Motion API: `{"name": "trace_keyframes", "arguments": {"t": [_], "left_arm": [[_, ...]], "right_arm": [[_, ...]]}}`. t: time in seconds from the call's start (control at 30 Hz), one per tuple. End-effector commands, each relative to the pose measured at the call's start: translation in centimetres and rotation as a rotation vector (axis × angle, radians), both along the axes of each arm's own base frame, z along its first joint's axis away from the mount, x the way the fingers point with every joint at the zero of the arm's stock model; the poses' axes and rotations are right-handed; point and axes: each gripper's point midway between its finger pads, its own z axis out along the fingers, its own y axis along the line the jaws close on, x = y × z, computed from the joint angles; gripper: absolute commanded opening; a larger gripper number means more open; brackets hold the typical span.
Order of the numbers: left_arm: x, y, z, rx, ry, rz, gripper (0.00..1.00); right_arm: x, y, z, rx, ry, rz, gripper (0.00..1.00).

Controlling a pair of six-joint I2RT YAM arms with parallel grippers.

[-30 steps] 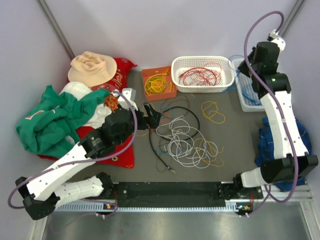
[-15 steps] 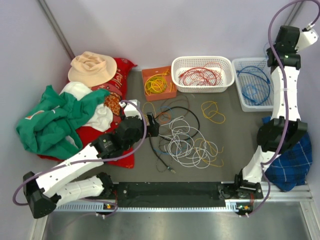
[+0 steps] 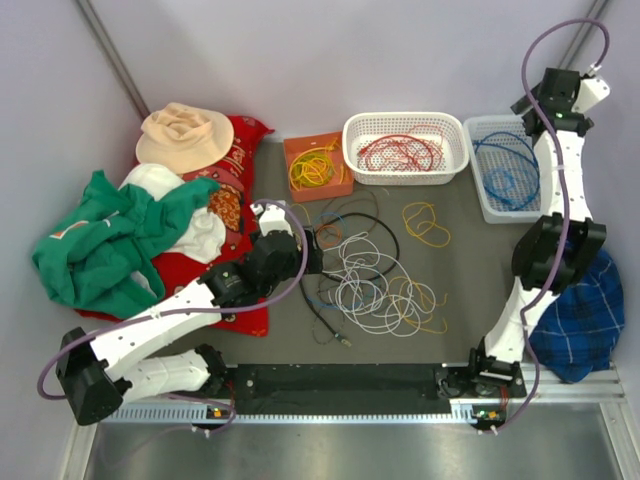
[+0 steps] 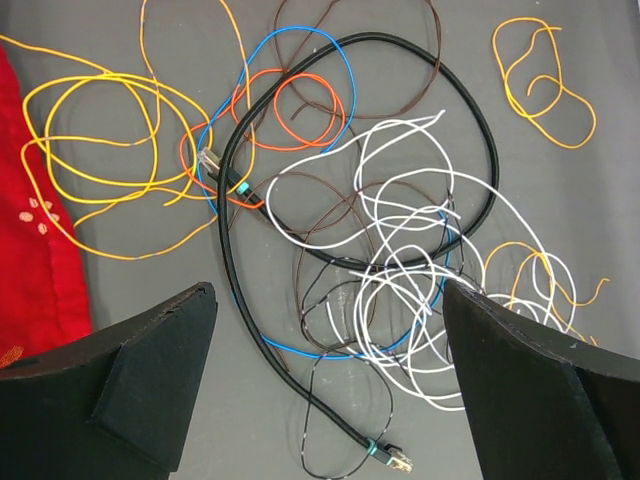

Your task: Untangle the cables

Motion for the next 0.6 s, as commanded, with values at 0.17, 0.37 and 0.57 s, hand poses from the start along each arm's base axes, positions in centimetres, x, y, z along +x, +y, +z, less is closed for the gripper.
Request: {"name": "trace_keyframes", "arguments": {"t": [0.17, 0.37, 0.57], "left_arm": [[0.9, 0.2, 4.1, -0.056, -0.072, 0.035, 0.99], [0.1, 0.8, 3.6, -0.055, -0.025, 0.051, 0.99], [-0.5, 1.8, 2.9, -0.043, -0.007, 0.072, 0.99]], "right_arm": [[-3.4, 16.9, 8.6, -0.008, -0.205, 0.423, 0.99], [-9.2, 29.4, 0.3, 0.005, -0.038, 0.842, 0.97], [-17.8, 37.6, -9.2, -0.023, 0.113, 1.187, 0.94]]}}
